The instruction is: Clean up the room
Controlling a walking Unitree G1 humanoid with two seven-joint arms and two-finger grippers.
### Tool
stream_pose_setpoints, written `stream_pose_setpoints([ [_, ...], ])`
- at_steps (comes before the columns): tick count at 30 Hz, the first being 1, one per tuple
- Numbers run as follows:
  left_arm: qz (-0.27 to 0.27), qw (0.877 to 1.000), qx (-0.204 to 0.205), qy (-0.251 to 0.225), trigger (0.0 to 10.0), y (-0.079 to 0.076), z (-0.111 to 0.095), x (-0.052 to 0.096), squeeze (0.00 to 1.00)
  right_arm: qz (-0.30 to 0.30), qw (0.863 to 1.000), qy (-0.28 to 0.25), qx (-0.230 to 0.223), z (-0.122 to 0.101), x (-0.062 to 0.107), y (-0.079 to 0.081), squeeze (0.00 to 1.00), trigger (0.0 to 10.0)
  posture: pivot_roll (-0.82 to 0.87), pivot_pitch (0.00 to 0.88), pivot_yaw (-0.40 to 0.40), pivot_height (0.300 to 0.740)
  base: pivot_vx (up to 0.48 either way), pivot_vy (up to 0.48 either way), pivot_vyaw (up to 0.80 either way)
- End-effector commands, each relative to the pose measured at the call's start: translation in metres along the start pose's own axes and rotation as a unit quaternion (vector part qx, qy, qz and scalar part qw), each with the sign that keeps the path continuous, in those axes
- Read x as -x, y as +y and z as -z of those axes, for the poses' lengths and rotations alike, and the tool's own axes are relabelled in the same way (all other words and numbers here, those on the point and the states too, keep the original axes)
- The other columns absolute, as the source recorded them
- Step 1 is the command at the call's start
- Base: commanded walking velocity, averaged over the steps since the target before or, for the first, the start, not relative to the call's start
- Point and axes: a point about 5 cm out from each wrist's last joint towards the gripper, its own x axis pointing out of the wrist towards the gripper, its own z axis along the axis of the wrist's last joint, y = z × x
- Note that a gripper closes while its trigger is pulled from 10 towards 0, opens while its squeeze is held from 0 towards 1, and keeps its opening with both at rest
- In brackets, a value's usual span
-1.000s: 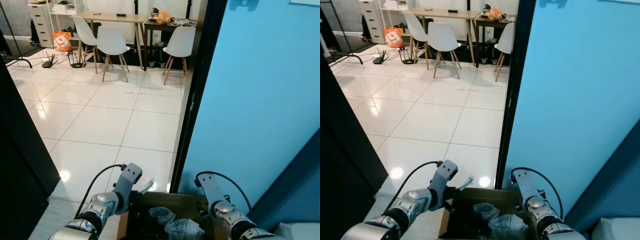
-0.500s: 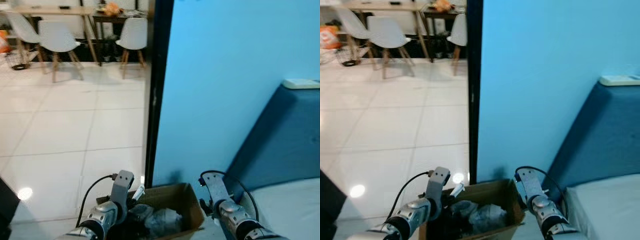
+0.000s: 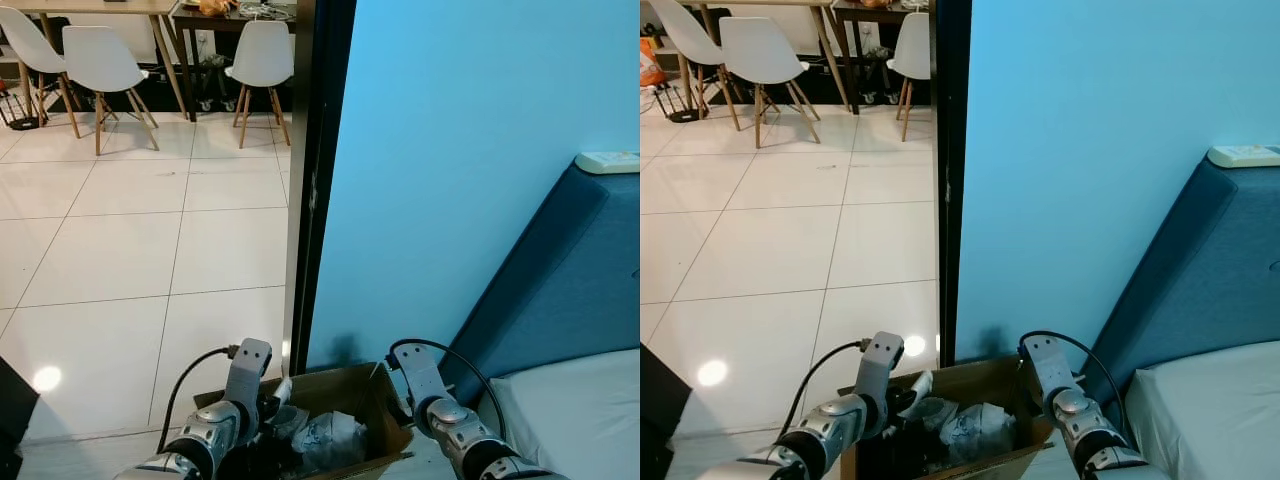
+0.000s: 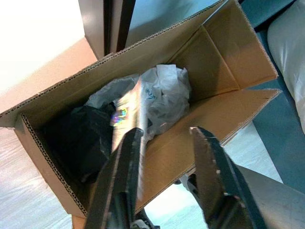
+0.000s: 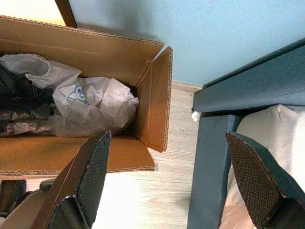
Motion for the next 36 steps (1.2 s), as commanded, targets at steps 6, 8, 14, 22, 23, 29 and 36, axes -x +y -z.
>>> stream_pose_setpoints([
  [6,0.01,1.0,0.007,0.003,10.0,-0.004,-0.002,-0.002,1.0,0.007,1.0,-0.003,-0.006,0.0,0.0,-0.003,0.0,10.0,-0.07,0.064,-0.056,0.74,0.0,0.0,0.0],
  [8,0.01,1.0,0.011,0.002,10.0,-0.002,-0.001,-0.001,1.0,0.008,1.0,-0.004,-0.007,-0.001,0.0,-0.003,0.0,10.0,-0.06,0.062,-0.053,0.74,0.0,0.0,0.0],
  [14,-0.015,1.0,0.021,-0.01,10.0,0.01,-0.001,0.003,0.38,0.0,1.0,-0.002,-0.013,0.0,0.0,0.005,0.0,10.0,-0.04,0.05,-0.042,0.74,0.0,0.0,0.0],
  [22,-0.127,0.985,0.113,-0.026,10.0,0.051,0.021,0.024,0.0,-0.029,0.998,0.03,-0.044,0.025,0.002,0.03,0.0,10.0,0.03,0.024,-0.031,0.74,0.0,0.0,0.0],
  [23,-0.146,0.98,0.132,-0.021,10.0,0.058,0.029,0.029,0.0,-0.032,0.998,0.034,-0.047,0.028,0.002,0.033,0.0,10.0,0.04,0.022,-0.031,0.74,0.0,0.0,0.0],
  [29,-0.208,0.961,0.18,0.014,10.0,0.077,0.069,0.05,0.0,-0.044,0.997,0.048,-0.038,0.036,0.003,0.042,0.0,10.0,0.06,0.013,-0.039,0.74,-0.249,0.0,0.0],
  [36,-0.24,0.947,0.205,0.052,10.0,0.078,0.101,0.061,0.0,-0.039,0.997,0.059,-0.035,0.041,0.004,0.039,0.0,10.0,0.07,0.0,-0.05,0.74,-0.395,0.0,0.0],
])
